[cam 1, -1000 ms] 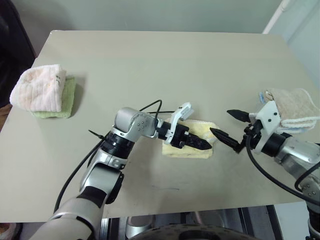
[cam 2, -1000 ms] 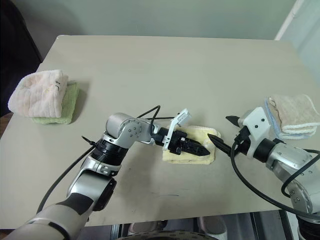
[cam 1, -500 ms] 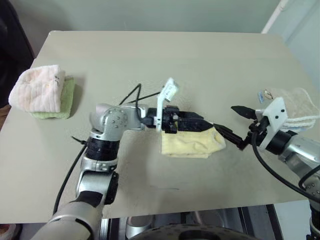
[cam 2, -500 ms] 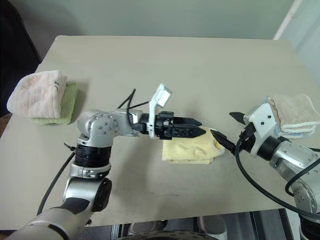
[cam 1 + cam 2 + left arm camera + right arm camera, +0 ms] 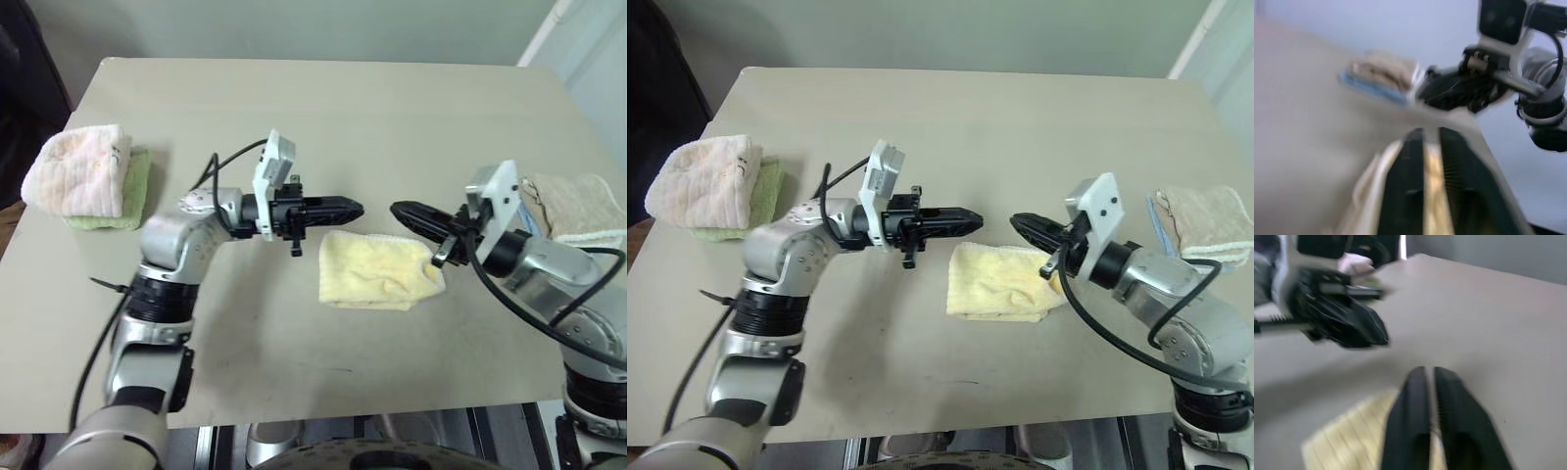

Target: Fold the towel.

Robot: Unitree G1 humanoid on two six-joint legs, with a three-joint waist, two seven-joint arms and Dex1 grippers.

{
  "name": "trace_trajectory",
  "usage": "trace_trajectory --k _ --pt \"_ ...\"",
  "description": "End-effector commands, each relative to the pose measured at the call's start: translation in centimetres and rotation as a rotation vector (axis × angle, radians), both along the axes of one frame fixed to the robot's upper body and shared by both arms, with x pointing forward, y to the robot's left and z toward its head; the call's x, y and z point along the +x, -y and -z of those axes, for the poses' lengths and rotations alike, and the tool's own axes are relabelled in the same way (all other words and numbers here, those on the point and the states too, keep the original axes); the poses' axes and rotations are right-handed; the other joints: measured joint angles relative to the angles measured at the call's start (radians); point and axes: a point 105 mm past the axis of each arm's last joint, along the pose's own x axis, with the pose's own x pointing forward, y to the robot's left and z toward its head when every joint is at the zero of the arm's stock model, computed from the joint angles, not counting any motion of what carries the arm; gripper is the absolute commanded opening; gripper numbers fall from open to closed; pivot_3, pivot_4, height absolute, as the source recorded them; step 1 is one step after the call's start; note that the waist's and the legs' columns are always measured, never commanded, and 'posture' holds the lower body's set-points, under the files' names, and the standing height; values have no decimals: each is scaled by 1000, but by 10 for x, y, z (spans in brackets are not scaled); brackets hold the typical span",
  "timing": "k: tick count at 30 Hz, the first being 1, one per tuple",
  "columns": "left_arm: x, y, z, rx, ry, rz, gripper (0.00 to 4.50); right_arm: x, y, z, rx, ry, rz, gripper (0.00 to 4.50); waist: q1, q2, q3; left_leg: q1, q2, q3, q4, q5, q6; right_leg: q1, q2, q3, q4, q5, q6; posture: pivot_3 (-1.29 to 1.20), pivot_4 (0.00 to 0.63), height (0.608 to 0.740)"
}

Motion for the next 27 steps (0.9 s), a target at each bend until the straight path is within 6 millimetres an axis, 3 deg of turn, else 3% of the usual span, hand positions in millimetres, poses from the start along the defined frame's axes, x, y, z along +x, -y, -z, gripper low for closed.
trace_trajectory --k 1,7,11,18,23,25,27 --pt "-10 8 -3 -41 134 48 51 3 -4 3 34 -23 4 0 -2 0 0 -1 0 0 0 0 0 -1 -1 0 0 0 0 0 150 740" --pt "-27 10 25 -27 189 125 51 3 -2 25 65 -129 36 0 -7 1 0 -3 0 1 -2 1 -8 -4 -1 -1 0 -1 0 0 150 740" --pt "-26 5 47 44 207 128 51 1 3 36 44 -161 55 0 -6 1 0 -5 0 1 -1 0 -7 -5 -1 -1 0 -1 1 0 150 740" --pt "-21 2 59 77 196 135 51 1 8 38 31 -164 90 0 -8 1 0 -5 0 1 1 -6 2 -6 -2 -1 0 -1 -1 0 150 740" --pt "-14 19 63 89 251 143 51 0 5 39 13 -169 82 0 -7 1 0 -5 0 1 1 -6 3 -6 -2 -2 1 0 -2 0 150 740" --pt "-12 24 69 88 249 135 51 -1 8 54 -53 -198 96 0 -6 2 0 -5 0 1 1 -6 3 -5 -2 -2 0 0 -1 0 150 740" --pt "-18 22 88 138 262 157 51 -8 13 78 -132 -245 108 0 -8 2 -1 -5 0 1 2 -7 4 -5 -3 -2 0 0 -1 0 150 740"
